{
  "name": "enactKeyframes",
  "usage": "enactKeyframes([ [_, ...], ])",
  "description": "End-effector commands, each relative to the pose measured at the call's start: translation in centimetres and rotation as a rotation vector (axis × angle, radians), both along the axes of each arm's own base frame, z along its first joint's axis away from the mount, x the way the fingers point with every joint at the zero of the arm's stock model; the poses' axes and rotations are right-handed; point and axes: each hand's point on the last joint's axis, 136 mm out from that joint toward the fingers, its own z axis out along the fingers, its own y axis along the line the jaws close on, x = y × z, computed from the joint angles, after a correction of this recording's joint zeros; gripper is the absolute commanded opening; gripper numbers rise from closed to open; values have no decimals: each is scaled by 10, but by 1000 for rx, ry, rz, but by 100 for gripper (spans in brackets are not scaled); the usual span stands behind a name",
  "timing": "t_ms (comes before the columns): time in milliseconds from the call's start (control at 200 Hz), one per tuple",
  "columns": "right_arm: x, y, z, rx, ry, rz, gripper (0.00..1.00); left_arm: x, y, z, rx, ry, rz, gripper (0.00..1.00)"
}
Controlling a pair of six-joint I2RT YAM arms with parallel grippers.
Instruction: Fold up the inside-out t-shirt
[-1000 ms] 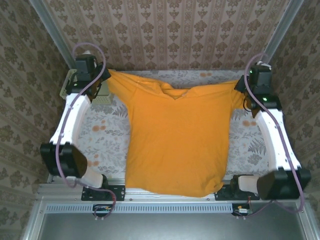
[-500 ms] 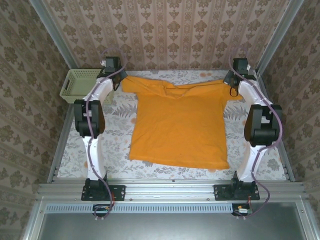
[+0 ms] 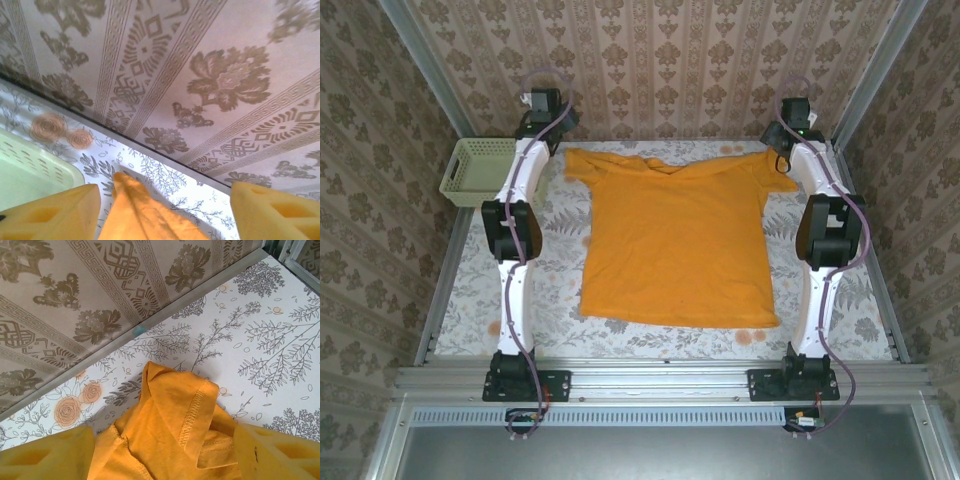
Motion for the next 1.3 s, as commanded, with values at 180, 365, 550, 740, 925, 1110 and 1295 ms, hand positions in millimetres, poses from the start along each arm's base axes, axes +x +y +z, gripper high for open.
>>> enactKeyframes([
  [180,-72,40,70,1,-53,76,78,-62,-45,92,28,-37,-159,76],
  [365,-150,92,68,51,-40,182,79,-137,-77,87,48,20,-239,78],
  [550,-236,153,39,62,36,345,79,-233,-94,43,65,135,-308,80],
  [740,-315,197,-18,94,176,474,79,-327,-115,-28,139,263,-429,80],
  [925,-370,201,-71,149,274,447,80,-410,-153,-81,310,356,-658,79],
  [1110,-403,184,-99,214,302,343,80,-484,-209,-103,467,330,-978,80],
  [1295,-415,164,-92,204,249,267,80,-531,-246,-133,634,332,-1217,80],
])
